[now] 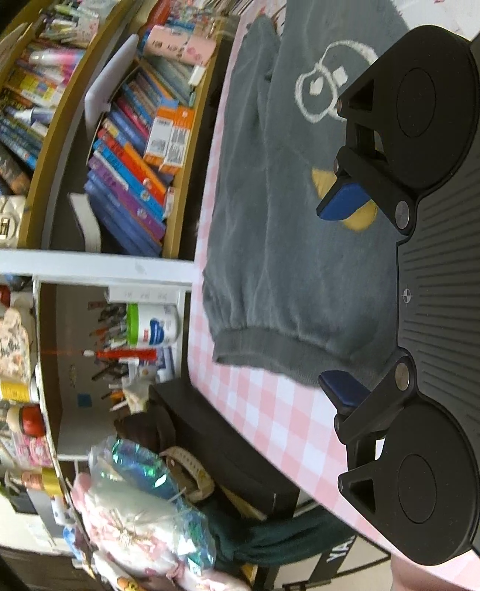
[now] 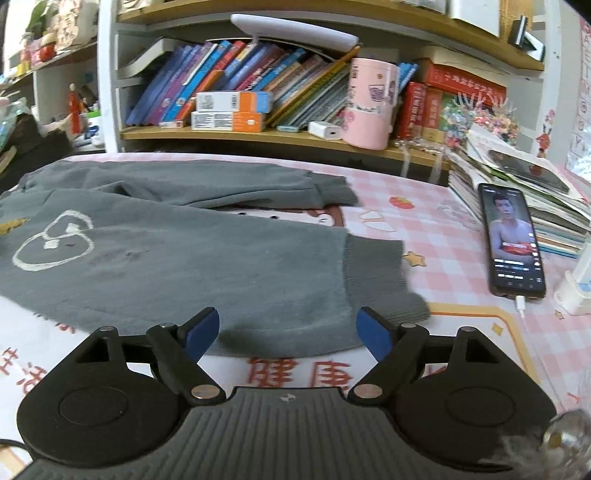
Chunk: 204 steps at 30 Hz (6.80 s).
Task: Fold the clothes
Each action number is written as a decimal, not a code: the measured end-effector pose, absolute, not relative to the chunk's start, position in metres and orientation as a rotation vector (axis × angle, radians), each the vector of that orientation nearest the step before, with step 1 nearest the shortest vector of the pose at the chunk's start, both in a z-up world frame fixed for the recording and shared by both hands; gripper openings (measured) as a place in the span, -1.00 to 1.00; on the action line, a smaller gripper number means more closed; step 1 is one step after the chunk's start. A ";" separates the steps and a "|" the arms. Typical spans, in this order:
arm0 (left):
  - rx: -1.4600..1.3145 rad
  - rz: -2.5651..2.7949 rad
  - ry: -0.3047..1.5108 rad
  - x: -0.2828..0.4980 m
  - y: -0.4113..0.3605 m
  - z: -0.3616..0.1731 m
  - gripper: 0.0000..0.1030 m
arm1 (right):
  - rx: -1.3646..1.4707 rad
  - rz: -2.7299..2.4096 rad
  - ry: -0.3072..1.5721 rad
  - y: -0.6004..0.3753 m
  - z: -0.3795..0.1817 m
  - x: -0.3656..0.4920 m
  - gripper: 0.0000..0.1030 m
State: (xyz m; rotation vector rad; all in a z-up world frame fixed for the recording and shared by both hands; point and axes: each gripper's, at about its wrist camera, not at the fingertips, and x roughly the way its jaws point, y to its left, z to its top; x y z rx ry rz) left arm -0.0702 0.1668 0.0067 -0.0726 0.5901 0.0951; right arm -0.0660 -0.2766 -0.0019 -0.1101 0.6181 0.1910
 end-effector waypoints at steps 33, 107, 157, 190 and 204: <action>-0.105 -0.052 0.744 -0.084 0.179 -0.006 0.20 | -0.063 0.221 0.740 -0.291 -0.006 -0.072 -0.17; 0.005 -0.114 0.623 -0.104 0.140 0.022 0.98 | -0.140 0.182 0.630 -0.262 0.014 -0.129 0.93; 0.174 -0.222 0.664 -0.025 0.117 0.021 0.99 | -0.291 0.416 0.641 -0.216 0.024 -0.021 0.95; 0.266 -0.141 0.687 0.136 0.180 0.006 0.98 | -0.337 0.371 0.715 -0.213 0.000 0.234 0.82; 0.189 -0.307 0.788 0.169 0.185 -0.018 0.90 | -0.223 0.417 0.746 -0.220 -0.015 0.265 0.72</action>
